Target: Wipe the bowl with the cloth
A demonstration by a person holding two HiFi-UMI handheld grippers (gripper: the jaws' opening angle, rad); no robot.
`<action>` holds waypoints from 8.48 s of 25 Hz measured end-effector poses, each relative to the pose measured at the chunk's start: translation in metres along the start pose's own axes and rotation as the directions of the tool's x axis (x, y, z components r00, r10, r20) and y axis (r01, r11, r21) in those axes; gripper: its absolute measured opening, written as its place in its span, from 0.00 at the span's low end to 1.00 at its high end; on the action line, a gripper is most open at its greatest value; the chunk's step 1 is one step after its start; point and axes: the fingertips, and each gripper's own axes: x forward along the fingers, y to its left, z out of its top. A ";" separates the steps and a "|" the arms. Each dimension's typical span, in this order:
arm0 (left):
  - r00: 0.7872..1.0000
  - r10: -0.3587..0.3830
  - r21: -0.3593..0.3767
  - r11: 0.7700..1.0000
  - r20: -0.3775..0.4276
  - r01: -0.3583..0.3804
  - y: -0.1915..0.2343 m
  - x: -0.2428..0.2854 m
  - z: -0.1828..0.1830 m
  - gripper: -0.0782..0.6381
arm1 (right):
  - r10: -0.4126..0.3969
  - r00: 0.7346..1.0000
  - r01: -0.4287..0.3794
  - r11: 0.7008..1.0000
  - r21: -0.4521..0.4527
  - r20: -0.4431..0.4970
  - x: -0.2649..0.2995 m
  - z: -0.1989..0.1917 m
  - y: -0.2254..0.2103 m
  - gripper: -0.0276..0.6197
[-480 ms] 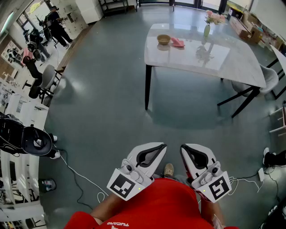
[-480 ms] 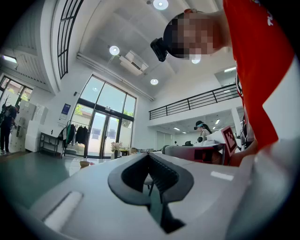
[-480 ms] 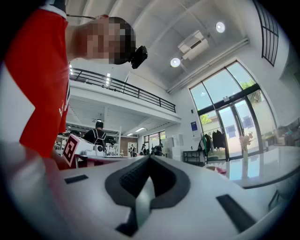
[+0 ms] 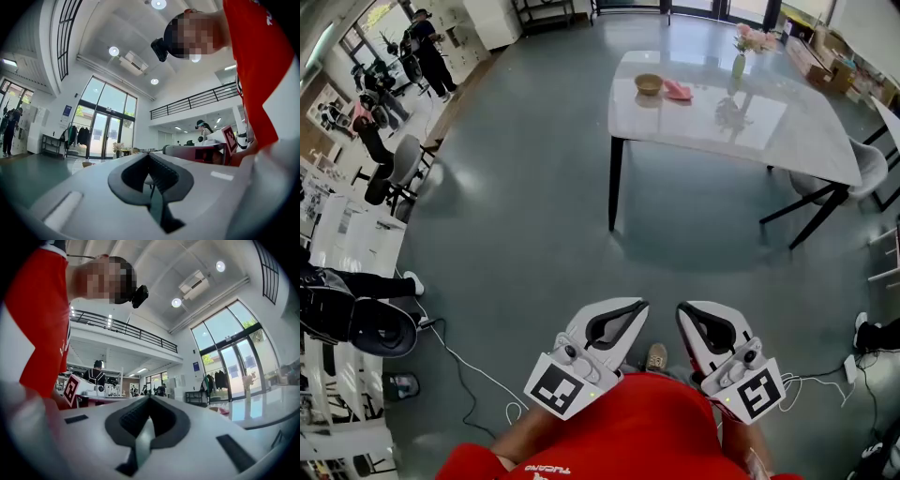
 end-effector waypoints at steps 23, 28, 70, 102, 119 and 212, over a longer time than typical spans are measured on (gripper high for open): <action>0.997 0.071 0.024 0.997 0.007 -0.071 -0.007 0.038 0.001 0.12 | 0.013 0.998 -0.017 0.997 0.081 0.055 -0.025 0.008 -0.049 0.05; 0.995 0.099 0.040 0.994 0.004 -0.099 -0.012 0.052 -0.001 0.12 | 0.042 0.997 -0.047 0.996 0.070 0.063 -0.033 0.010 -0.064 0.05; 0.997 0.078 0.063 0.995 0.027 -0.079 0.204 0.130 0.018 0.12 | -0.010 0.999 0.008 0.998 0.054 0.051 0.153 0.000 -0.194 0.05; 0.998 0.046 0.036 0.998 0.039 -0.047 0.341 0.194 0.016 0.12 | -0.102 0.994 0.101 0.994 0.031 0.025 0.255 -0.024 -0.288 0.05; 0.997 0.080 0.040 0.996 -0.003 -0.080 0.407 0.314 0.005 0.12 | -0.059 0.998 0.059 0.998 -0.013 0.007 0.303 -0.037 -0.423 0.05; 0.451 0.107 0.334 0.823 -0.886 0.460 0.566 0.508 -0.275 0.35 | -0.129 0.580 0.005 0.988 -0.155 -0.804 0.402 -0.338 -0.651 0.28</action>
